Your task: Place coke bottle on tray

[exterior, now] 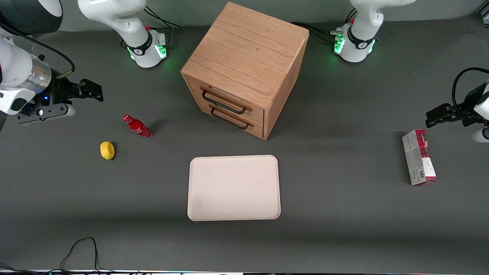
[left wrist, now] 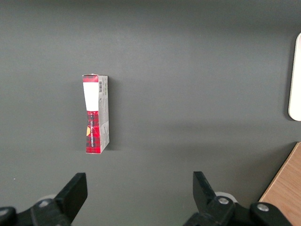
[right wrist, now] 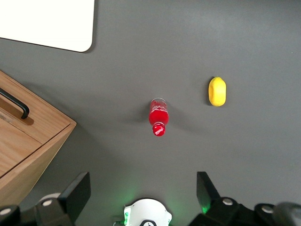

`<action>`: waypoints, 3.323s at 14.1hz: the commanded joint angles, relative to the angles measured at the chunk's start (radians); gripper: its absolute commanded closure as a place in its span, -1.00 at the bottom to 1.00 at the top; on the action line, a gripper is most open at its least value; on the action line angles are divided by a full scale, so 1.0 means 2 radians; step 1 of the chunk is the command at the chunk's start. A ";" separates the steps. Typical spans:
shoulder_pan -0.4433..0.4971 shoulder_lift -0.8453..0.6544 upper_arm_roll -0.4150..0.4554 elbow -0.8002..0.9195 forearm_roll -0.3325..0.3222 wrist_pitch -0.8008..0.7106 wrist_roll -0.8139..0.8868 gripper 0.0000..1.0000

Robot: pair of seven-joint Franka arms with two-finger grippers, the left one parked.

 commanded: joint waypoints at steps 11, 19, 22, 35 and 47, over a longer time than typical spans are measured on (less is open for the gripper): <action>0.004 0.019 -0.014 0.021 0.025 -0.019 0.023 -1.00; 0.004 0.017 -0.014 0.007 0.025 -0.025 0.022 -1.00; 0.005 0.018 -0.014 -0.007 0.023 -0.023 0.022 -1.00; 0.005 -0.021 -0.015 -0.199 0.025 0.154 0.024 -1.00; 0.005 -0.032 -0.019 -0.339 0.010 0.307 0.022 -1.00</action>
